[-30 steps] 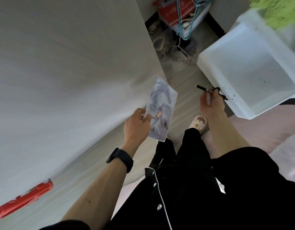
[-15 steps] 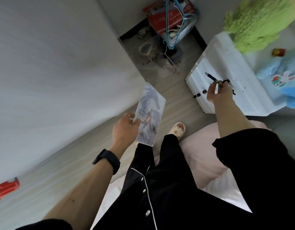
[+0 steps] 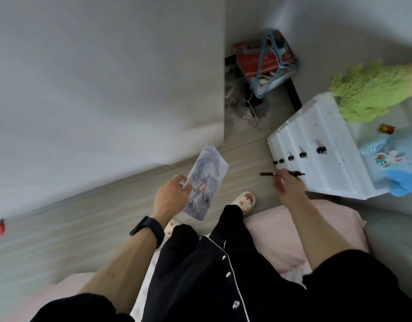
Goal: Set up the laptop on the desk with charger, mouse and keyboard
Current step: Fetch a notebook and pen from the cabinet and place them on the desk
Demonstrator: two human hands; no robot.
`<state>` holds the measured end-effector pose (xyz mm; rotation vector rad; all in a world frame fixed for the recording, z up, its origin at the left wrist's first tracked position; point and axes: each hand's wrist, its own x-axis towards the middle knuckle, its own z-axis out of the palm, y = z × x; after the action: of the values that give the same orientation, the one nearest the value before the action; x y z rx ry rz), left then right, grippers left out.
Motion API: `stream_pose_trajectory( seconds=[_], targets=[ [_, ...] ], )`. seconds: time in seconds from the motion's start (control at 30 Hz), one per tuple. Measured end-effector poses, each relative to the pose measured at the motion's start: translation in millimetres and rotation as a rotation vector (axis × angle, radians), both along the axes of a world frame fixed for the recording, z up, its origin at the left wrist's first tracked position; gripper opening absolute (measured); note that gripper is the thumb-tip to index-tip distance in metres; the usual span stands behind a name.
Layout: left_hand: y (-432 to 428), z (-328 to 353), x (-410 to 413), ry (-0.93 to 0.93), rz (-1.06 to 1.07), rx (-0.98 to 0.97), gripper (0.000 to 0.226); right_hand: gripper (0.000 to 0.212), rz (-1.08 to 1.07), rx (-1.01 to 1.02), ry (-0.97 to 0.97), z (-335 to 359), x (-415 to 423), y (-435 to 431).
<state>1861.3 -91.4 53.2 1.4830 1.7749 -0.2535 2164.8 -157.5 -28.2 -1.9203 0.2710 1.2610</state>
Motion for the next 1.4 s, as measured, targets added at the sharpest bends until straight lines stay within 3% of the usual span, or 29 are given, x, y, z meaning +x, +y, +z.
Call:
stream_pose_trajectory(
  seconds=[0.1,0.3,0.53,0.67,1.0,1.17,1.3,1.4],
  targets=[
    [-6,-2,-49,0.032,0.048,-0.014,0.030,0.010,0.065,-0.011,0.021,-3,-63,-2],
    [-45,-12,-200,0.023,0.314,-0.062,0.029,0.009,0.425,0.032,0.007,12,-222,13],
    [-126,-18,-407,-0.061,0.964,-0.055,0.040,0.022,0.791,0.056,-0.025,40,-426,39],
    [-173,-2,-502,-0.102,1.302,0.014,0.032,0.018,0.985,0.093,0.036,64,-546,49],
    [-262,20,-664,-0.257,1.949,0.276,0.022,0.009,1.466,0.104,0.079,78,-808,52],
    [-277,26,-766,-0.296,2.172,0.393,0.012,0.010,1.665,0.125,0.072,67,-951,56],
    [-294,19,-869,-0.343,2.306,0.411,0.032,0.012,1.810,0.124,0.067,56,-1076,57],
    [-306,30,-935,-0.297,2.370,0.442,0.022,0.015,1.944,0.140,0.059,64,-1171,51]
  ],
)
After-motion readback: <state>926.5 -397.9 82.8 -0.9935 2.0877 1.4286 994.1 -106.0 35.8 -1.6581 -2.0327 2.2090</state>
